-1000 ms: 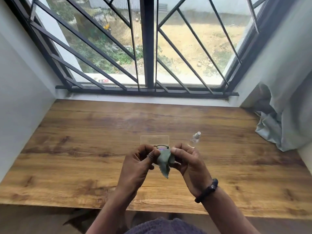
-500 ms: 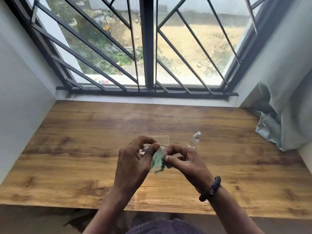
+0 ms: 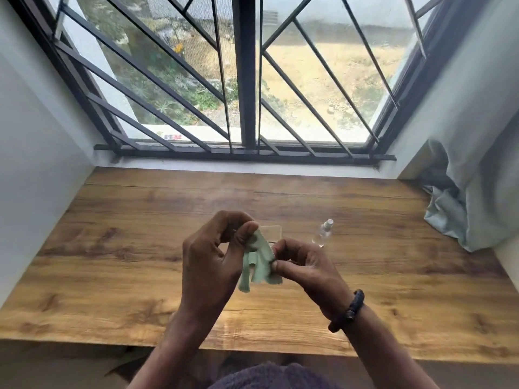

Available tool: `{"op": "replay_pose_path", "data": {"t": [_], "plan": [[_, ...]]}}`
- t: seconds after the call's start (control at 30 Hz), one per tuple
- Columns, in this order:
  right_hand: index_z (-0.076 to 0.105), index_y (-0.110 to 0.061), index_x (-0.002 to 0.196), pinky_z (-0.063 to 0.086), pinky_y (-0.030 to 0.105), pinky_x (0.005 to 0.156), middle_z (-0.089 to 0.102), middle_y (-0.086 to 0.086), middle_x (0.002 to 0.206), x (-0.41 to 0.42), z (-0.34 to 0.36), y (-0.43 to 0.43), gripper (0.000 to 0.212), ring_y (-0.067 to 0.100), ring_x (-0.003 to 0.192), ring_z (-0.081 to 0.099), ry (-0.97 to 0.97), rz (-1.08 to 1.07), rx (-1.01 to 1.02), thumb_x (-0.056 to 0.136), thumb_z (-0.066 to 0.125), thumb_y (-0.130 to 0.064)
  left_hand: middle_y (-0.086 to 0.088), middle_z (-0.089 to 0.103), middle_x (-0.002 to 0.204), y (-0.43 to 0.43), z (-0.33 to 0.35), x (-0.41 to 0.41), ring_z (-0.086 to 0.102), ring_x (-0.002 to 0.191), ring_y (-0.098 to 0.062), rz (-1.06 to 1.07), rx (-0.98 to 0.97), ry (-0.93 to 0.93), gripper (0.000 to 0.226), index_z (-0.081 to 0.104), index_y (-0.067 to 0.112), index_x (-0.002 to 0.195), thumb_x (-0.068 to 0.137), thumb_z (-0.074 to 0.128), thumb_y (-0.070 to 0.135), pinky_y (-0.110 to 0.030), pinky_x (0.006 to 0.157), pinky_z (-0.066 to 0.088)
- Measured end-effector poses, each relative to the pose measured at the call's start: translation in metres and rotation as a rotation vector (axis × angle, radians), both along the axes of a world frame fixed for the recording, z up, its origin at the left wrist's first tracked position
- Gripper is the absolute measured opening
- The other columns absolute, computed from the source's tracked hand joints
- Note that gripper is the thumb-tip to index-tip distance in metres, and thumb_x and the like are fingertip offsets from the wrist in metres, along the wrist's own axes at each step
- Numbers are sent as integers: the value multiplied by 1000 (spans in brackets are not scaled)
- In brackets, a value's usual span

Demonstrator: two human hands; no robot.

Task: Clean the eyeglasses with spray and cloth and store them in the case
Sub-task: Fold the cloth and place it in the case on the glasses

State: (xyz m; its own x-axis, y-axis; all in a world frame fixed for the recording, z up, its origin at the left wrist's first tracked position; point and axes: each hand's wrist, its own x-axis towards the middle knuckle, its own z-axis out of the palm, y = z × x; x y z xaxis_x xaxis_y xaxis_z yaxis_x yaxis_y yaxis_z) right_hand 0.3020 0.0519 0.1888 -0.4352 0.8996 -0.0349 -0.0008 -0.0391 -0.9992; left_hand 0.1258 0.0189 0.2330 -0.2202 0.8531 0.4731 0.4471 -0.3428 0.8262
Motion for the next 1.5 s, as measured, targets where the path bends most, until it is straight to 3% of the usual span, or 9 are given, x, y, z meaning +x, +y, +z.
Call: {"op": "replay_pose_path", "data": {"t": [0.4,0.7,0.83,0.9,1.07,1.2,1.27,1.4,1.5], "plan": [[70,-5,87,50,22,80,69,-2,83,9,-1,1,8,8,83,61,132,41,-108,82,67,-10,7,71,77,1,25,-11,68,68,-6,35,-27,-200,8,68,23,90,94,66,17,-20,66,54],[65,-1,115,48,30,85,70,6,102,-4,-3,10,36,17,96,62,121,14,-158,83,64,-17,13,71,80,2,32,-17,64,74,-1,10,-27,-245,13,70,35,86,93,69,24,-17,67,52],[66,0,119,43,45,94,69,12,108,-11,0,14,39,24,100,61,196,30,-292,86,62,-21,13,68,77,5,32,-25,60,70,-4,-157,-91,-384,6,73,38,85,89,75,40,-17,64,49],[65,3,119,41,48,96,67,17,113,-12,2,15,40,30,104,59,210,78,-310,89,59,-23,11,65,77,4,31,-31,56,67,-6,-297,-132,-489,26,73,33,86,80,78,57,-18,62,47],[64,2,121,36,48,97,67,13,116,-16,8,8,39,32,113,53,231,258,-336,93,52,-21,10,61,74,3,30,-34,53,64,-5,-490,-198,-605,30,71,29,83,78,79,57,-21,61,47],[65,-4,118,34,51,97,63,12,116,-24,14,3,33,32,113,52,254,365,-298,91,57,-21,9,59,73,2,28,-36,50,63,-6,-530,-230,-616,29,70,28,85,81,77,56,-30,64,46],[60,3,120,34,53,95,58,17,113,-28,16,1,40,33,109,50,272,407,-288,88,60,-21,9,59,74,2,29,-35,51,63,-7,-526,-238,-604,29,70,28,85,81,77,56,-27,63,47],[63,-5,102,39,42,83,57,12,98,-31,21,-3,22,28,92,51,320,429,-237,86,70,-19,7,61,73,2,30,-35,53,63,-5,-453,-226,-491,30,69,27,85,81,76,57,-15,59,46],[61,1,102,37,48,83,55,18,99,-30,18,-4,37,34,92,49,356,344,-263,83,76,-28,7,61,74,3,30,-36,53,64,-5,-430,-219,-438,31,69,27,86,82,75,57,-14,58,45]]}}
